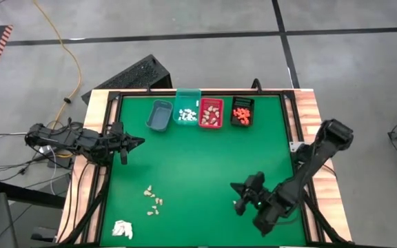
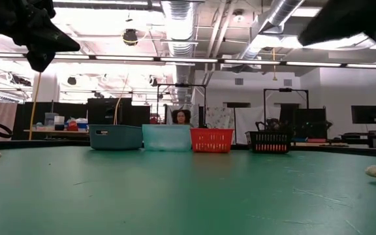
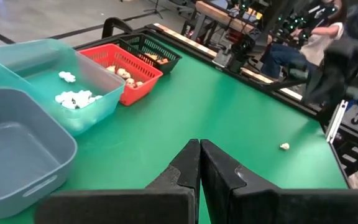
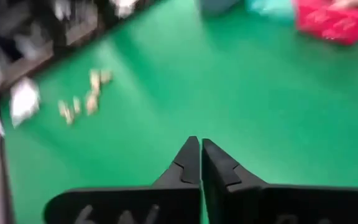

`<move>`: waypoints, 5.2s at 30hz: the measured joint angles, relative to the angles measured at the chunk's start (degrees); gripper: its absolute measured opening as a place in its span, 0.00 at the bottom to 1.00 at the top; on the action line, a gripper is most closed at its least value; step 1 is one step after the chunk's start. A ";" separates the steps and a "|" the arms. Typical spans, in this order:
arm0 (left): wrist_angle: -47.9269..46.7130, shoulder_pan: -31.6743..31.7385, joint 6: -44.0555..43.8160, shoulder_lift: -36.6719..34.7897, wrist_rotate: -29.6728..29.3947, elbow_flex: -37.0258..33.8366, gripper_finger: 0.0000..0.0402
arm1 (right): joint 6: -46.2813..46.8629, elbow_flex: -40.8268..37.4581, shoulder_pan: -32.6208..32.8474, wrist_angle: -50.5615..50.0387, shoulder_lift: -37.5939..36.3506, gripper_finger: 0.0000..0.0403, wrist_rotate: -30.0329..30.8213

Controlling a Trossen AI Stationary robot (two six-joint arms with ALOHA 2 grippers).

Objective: Sort Halloween decoration
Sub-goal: Put the white skull toy into the blue bin

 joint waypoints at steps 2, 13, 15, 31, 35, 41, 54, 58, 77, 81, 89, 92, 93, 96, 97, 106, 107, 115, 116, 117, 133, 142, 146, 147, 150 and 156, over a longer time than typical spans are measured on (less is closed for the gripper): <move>0.00 0.00 -1.17 0.00 -0.09 0.00 0.00 | -6.95 -0.04 -1.47 3.27 2.08 0.11 -4.52; -0.04 0.00 -6.87 0.00 -1.61 0.00 0.00 | -14.99 -0.07 -4.13 4.24 10.40 0.47 -19.36; -0.04 0.00 -6.88 0.00 -1.84 0.00 0.00 | -10.00 -0.04 -1.68 2.52 10.50 0.49 -13.59; -0.63 0.00 -6.93 0.00 -8.49 0.00 0.00 | 11.08 -0.06 8.11 4.33 22.81 0.46 -0.99; -0.67 0.00 -8.47 0.00 -9.37 0.00 0.00 | 11.15 0.03 8.02 3.11 22.69 0.46 -0.75; -3.20 0.00 -11.27 0.00 -9.67 0.00 0.00 | 7.85 0.11 5.38 5.20 26.50 0.45 0.59; -4.17 0.00 -12.29 0.02 -9.98 0.00 0.00 | 19.57 0.20 6.38 7.57 33.03 0.28 2.05; -4.52 0.00 -12.29 0.02 -9.98 0.00 0.00 | 20.22 0.55 6.16 7.23 32.62 0.19 1.94; -2.79 0.01 -12.05 0.00 -9.92 0.00 0.00 | -5.58 2.43 -9.35 6.78 18.05 0.11 -1.57; -2.45 0.00 -12.03 -0.02 -9.06 0.00 0.00 | -21.24 2.43 -16.41 16.88 15.93 0.11 -1.37; -2.17 0.00 -10.59 -0.04 -5.35 0.00 0.00 | -59.64 2.47 -34.25 55.00 15.84 0.11 -21.94; -2.19 0.00 -9.09 -0.04 -5.06 0.00 0.00 | -64.03 2.49 -40.68 64.70 15.92 0.11 -28.50; -2.19 0.00 -8.57 -0.04 -5.06 0.00 0.00 | -64.13 2.49 -42.71 66.70 15.92 0.11 -28.96; -2.21 0.00 -6.64 -0.04 -5.09 0.00 0.00 | -64.28 2.79 -48.64 70.68 15.92 0.11 -31.59; -2.23 0.00 -6.05 -0.04 -5.10 0.00 0.00 | -64.26 3.52 -50.53 70.66 15.94 0.11 -33.50; -2.77 0.00 -3.93 -0.07 -5.13 0.00 0.00 | -65.79 20.78 -58.80 63.05 25.70 0.11 -45.64; -2.81 0.01 -3.76 -0.07 -5.11 0.00 0.00 | -65.79 23.14 -59.11 62.54 27.39 0.11 -45.80; -3.15 0.00 -2.94 -0.07 -5.13 0.00 0.00 | -65.36 39.76 -61.60 59.01 40.09 0.11 -47.70; -3.24 0.00 -2.88 -0.07 -5.13 0.00 0.00 | -65.35 41.67 -61.83 58.48 41.49 0.11 -47.71; -3.43 0.00 -2.87 -0.07 -5.13 0.00 0.00 | -65.35 43.39 -62.06 57.58 42.81 0.11 -47.87; -6.19 0.00 -3.23 -0.07 -4.56 0.00 0.00 | -67.42 52.61 -64.01 43.59 45.82 0.47 -53.61; -6.54 0.00 -3.61 -0.07 -4.60 0.00 0.00 | -79.28 52.76 -61.47 14.01 28.32 0.44 -79.02; -6.51 0.00 -3.51 -0.07 -5.26 0.00 0.00 | -86.34 52.70 -57.53 -5.85 21.58 0.39 -77.99; -6.53 0.00 -3.44 -0.07 -5.53 0.00 0.00 | -87.12 52.68 -56.63 -9.65 19.98 0.38 -76.83; -6.51 0.00 -3.41 -0.07 -6.71 0.00 0.00 | -87.82 52.33 -54.59 -18.58 15.59 0.35 -73.53; -6.47 0.01 -3.68 -0.07 -7.77 0.00 0.00 | -82.29 39.48 -49.47 -17.82 8.43 0.31 -70.25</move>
